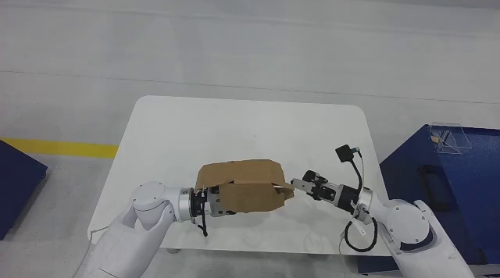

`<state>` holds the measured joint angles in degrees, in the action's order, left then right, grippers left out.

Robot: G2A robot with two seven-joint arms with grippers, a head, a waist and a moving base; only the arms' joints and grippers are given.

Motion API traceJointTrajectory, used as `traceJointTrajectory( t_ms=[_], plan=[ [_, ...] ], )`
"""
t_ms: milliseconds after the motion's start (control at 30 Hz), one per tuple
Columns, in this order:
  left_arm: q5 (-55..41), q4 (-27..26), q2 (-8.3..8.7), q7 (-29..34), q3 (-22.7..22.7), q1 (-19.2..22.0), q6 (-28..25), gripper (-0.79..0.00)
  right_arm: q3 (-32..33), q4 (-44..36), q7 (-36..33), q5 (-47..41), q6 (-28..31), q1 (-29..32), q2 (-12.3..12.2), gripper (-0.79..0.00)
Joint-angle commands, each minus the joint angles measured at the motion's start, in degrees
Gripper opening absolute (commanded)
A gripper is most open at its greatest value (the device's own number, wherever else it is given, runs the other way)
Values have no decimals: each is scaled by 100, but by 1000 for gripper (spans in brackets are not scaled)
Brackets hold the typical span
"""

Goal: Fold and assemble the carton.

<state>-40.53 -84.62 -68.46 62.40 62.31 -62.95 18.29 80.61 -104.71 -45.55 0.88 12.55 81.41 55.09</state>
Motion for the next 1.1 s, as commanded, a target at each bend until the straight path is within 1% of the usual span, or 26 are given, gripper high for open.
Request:
traceJointTrajectory(
  t_ms=[0, 200, 367, 500, 633, 900, 1067],
  plan=[
    [-65, 0, 1, -20, 18, 3, -9, -785, -133, 21, 7, 161, -57, -31, 11, 0],
    [-153, -7, 13, -24, 56, 24, -54, -785, -559, 164, -233, 338, -102, -179, 47, 0],
    [-196, 7, 20, 32, 36, 42, -56, -785, -810, 271, -160, 322, -73, -321, 92, 0],
    [-200, 43, 26, 48, 22, 70, -52, -785, -647, 303, -14, -10, 4, -371, 96, 0],
    [-221, 107, 31, 42, 20, 100, -43, -785, -445, 197, -118, -344, 128, -307, 75, 0],
    [-243, 194, 31, -30, -34, 164, 6, -785, -324, -157, -192, -346, 136, -119, 49, 0],
    [-278, 216, 34, -69, -33, 189, -2, -785, -268, -230, -225, -352, 133, -79, 38, 0]
  ],
)
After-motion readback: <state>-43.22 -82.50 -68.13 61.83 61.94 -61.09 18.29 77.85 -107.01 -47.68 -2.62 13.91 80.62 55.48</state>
